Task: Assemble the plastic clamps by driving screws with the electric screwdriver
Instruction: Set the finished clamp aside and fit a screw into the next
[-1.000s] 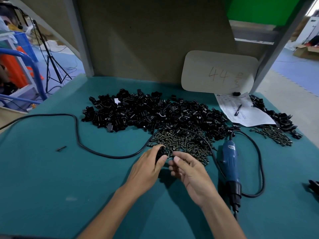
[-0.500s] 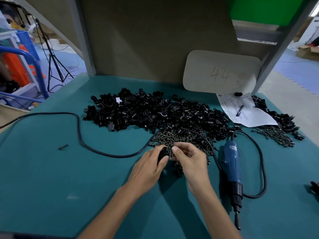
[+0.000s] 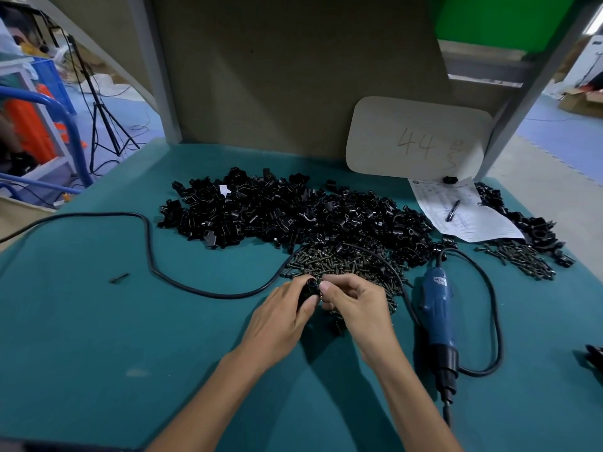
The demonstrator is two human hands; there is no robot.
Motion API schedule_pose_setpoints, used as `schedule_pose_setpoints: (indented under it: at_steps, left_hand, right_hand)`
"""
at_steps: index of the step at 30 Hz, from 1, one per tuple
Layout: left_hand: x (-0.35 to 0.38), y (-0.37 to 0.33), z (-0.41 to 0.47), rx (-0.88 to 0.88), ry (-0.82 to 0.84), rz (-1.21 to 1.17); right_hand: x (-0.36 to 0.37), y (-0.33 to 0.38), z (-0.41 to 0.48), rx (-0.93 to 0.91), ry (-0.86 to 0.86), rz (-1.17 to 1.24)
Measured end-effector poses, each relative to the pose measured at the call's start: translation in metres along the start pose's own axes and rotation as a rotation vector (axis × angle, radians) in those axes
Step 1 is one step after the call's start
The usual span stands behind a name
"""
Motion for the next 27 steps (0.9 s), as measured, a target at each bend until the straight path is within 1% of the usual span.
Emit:
schedule_pose_setpoints:
  at_steps: [5, 8, 11, 14, 16, 18, 23, 25, 27]
  left_hand:
    - [0.0, 0.0, -0.001, -0.008, -0.001, -0.017]
    - [0.001, 0.0, 0.0, -0.004, 0.008, 0.002]
    - [0.001, 0.0, 0.0, -0.002, 0.011, 0.019]
    - [0.001, -0.001, -0.001, 0.01, 0.013, 0.043]
    - [0.002, -0.001, -0.001, 0.013, 0.02, 0.074]
    - [0.002, -0.001, -0.001, 0.007, 0.029, 0.071]
    - [-0.001, 0.0, -0.001, -0.001, 0.021, -0.012]
    - [-0.001, -0.001, -0.001, 0.0, 0.021, -0.011]
    - [-0.001, -0.001, -0.001, -0.004, 0.025, 0.019]
  right_hand:
    - [-0.004, 0.0, 0.003, 0.02, 0.102, -0.119]
    - [-0.008, 0.0, 0.003, 0.033, 0.133, -0.195]
    - [-0.01, 0.002, 0.006, 0.062, 0.173, -0.337]
    - [-0.01, 0.006, 0.008, 0.066, 0.271, -0.535]
    - [-0.009, 0.007, 0.009, 0.065, 0.321, -0.617]
    - [-0.009, 0.006, 0.01, 0.059, 0.323, -0.623]
    - [-0.011, 0.011, 0.01, -0.049, 0.297, -0.562]
    - [-0.013, 0.011, 0.012, -0.027, 0.295, -0.538]
    - [-0.014, 0.012, 0.013, 0.037, 0.294, -0.528]
Point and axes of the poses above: each hand's wrist, its own z-axis towards the middle knuckle, its own x-axis out of the palm, y = z × x, the point moved 3 cm from there along z, towards the middle knuckle, and after that the axes turned 13 degrees about y, right-handed, at the moved point
